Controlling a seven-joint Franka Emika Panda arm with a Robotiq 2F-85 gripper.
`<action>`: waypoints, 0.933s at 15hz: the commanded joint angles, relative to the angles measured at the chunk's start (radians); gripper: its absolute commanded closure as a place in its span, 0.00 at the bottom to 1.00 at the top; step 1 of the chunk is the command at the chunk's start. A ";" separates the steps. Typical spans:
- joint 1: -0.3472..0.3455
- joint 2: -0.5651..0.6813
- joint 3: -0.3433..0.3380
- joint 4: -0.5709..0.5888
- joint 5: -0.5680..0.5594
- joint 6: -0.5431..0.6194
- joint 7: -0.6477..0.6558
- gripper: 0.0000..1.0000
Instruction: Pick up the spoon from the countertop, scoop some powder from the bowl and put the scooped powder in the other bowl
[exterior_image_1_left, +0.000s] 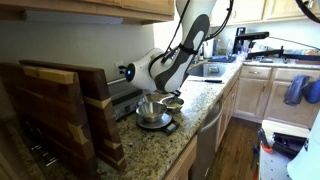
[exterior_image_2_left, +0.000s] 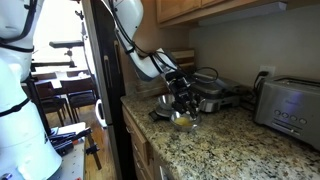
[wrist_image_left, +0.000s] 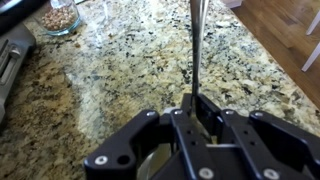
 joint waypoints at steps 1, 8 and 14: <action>0.004 -0.013 -0.005 -0.025 -0.031 -0.045 0.021 0.96; -0.007 0.010 0.004 -0.030 -0.008 -0.052 0.002 0.96; -0.005 0.031 0.015 -0.024 -0.006 -0.042 -0.004 0.96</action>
